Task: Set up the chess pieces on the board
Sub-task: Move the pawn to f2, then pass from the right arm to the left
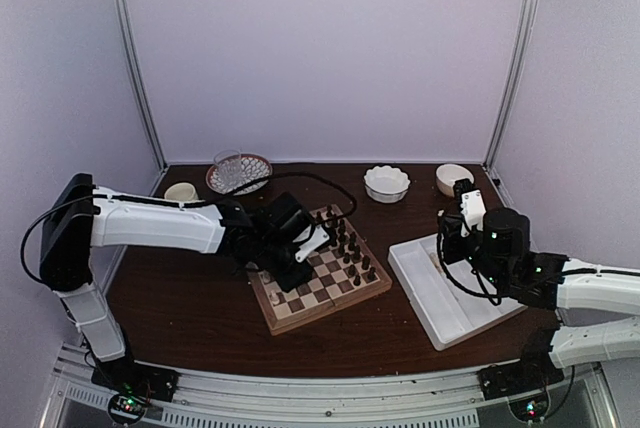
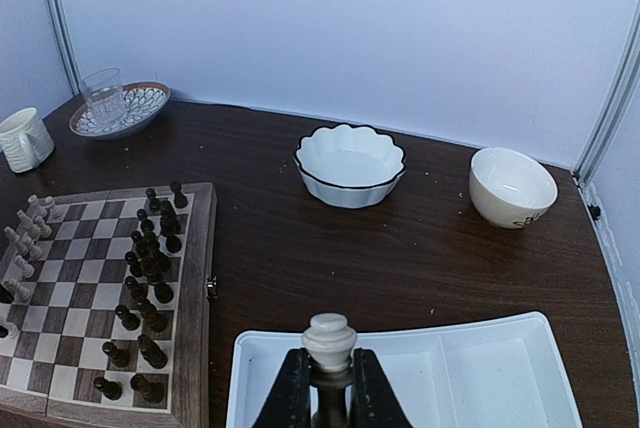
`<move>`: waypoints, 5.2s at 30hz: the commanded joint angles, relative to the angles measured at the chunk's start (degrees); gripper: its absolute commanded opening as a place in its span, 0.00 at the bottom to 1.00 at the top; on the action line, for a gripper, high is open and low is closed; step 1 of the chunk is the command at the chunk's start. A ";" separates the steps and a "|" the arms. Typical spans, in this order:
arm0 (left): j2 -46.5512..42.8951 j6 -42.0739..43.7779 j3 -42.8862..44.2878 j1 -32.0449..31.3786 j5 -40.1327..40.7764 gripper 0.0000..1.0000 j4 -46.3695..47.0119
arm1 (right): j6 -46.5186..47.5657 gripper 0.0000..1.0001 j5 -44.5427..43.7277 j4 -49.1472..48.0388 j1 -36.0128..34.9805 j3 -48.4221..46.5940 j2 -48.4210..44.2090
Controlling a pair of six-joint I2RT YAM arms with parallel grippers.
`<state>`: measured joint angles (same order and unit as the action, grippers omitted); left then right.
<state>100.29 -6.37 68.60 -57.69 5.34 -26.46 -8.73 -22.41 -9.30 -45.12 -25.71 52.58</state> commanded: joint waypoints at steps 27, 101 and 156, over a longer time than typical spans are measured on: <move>4.60 0.09 5.05 1.40 0.94 0.28 -10.37 | 0.12 0.00 -0.53 -0.76 0.39 -0.52 -1.33; -26.87 -2.10 -18.39 1.27 -10.82 0.48 19.78 | -1.68 0.00 60.26 -16.60 -2.09 -5.56 11.17; -7.48 -31.51 -16.41 2.52 -44.08 0.51 45.71 | 28.28 0.00 7.76 -7.12 -29.06 -9.87 20.00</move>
<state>92.16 -37.63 50.37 -55.07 -38.61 17.87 19.16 -12.75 -16.12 -73.28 -33.54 71.53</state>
